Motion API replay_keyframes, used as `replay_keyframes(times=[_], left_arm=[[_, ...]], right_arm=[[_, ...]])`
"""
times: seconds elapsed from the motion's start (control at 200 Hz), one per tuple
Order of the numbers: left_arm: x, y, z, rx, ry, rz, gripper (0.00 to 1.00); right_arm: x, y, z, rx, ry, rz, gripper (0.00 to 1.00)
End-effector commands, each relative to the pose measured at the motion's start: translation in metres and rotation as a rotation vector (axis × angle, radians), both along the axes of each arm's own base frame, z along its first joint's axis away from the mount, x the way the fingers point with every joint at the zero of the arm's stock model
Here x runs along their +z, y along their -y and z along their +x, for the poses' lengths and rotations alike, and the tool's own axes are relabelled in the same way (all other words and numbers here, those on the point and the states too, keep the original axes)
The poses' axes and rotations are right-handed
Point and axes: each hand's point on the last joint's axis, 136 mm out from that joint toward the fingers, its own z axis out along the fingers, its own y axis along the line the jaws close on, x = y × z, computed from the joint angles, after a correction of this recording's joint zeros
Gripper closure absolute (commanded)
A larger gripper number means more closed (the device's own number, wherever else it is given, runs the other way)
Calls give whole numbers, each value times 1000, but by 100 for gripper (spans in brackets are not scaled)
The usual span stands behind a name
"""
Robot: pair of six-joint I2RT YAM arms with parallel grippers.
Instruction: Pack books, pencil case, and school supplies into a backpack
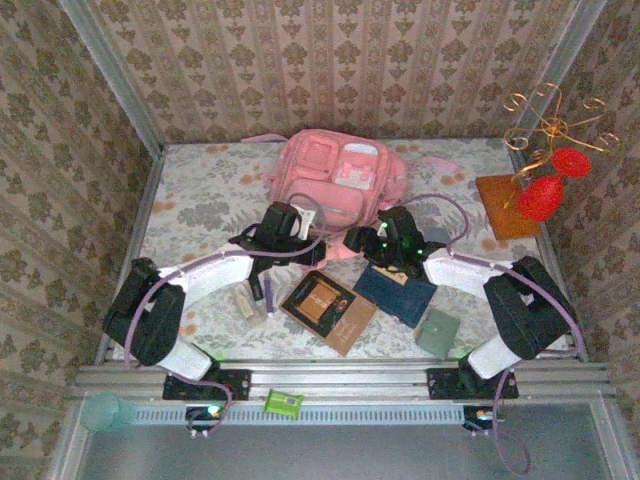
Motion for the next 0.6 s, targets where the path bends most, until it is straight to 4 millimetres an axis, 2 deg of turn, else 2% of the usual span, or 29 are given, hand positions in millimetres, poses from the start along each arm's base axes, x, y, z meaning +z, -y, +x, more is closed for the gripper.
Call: replay_keyframes(times=[0.0, 0.21, 0.285, 0.465, 0.555, 0.595], left_arm=[[19, 17, 4, -35, 53, -59, 100], [18, 21, 0, -59, 57, -57, 100], [17, 21, -2, -68, 59, -52, 100], [16, 22, -4, -87, 61, -51, 100], [16, 22, -7, -103, 57, -51, 100], [15, 20, -8, -105, 58, -43, 100]], right_arm=[[9, -4, 17, -69, 33, 46, 39], [5, -8, 28, -74, 38, 40, 42], [3, -10, 31, -73, 38, 39, 48], [-1, -3, 38, -96, 48, -4, 75], [-3, 9, 42, -125, 55, -26, 99], [-4, 15, 43, -139, 57, -34, 100]])
